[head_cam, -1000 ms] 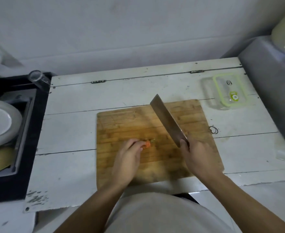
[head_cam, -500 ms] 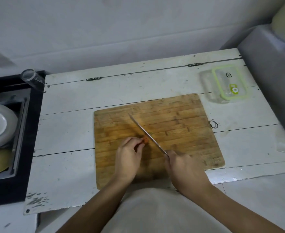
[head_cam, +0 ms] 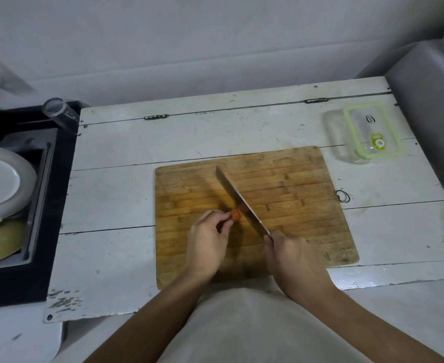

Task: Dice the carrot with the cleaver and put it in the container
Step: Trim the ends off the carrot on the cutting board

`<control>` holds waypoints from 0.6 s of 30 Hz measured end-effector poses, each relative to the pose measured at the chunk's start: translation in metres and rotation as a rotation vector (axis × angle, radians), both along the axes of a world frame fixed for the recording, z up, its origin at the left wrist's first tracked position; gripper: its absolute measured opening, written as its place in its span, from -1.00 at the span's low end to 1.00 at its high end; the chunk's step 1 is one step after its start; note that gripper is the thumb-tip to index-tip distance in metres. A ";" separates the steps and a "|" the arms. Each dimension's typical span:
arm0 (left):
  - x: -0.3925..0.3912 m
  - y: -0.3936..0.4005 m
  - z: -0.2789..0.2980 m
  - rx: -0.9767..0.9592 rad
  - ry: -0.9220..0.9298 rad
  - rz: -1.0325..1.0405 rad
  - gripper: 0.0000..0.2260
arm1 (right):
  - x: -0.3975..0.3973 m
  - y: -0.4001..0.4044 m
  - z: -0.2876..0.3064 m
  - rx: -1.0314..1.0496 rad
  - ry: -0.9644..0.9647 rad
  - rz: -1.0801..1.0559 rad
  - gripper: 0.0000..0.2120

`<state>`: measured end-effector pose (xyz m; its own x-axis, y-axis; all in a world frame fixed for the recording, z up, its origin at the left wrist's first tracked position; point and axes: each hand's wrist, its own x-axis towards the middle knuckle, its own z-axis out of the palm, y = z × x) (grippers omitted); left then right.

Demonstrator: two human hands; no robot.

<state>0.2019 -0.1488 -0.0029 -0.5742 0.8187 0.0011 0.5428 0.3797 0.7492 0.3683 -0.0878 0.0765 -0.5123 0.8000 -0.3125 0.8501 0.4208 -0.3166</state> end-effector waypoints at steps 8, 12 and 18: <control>-0.003 -0.001 -0.003 -0.025 0.000 0.001 -0.87 | -0.003 0.000 -0.002 -0.026 -0.025 0.000 -0.67; -0.002 -0.002 -0.001 -0.038 -0.003 -0.007 -0.87 | -0.004 -0.001 0.002 -0.033 -0.048 0.010 -0.68; -0.003 -0.001 -0.002 -0.029 0.007 0.003 -0.88 | -0.008 -0.003 0.007 0.005 -0.090 0.035 -0.70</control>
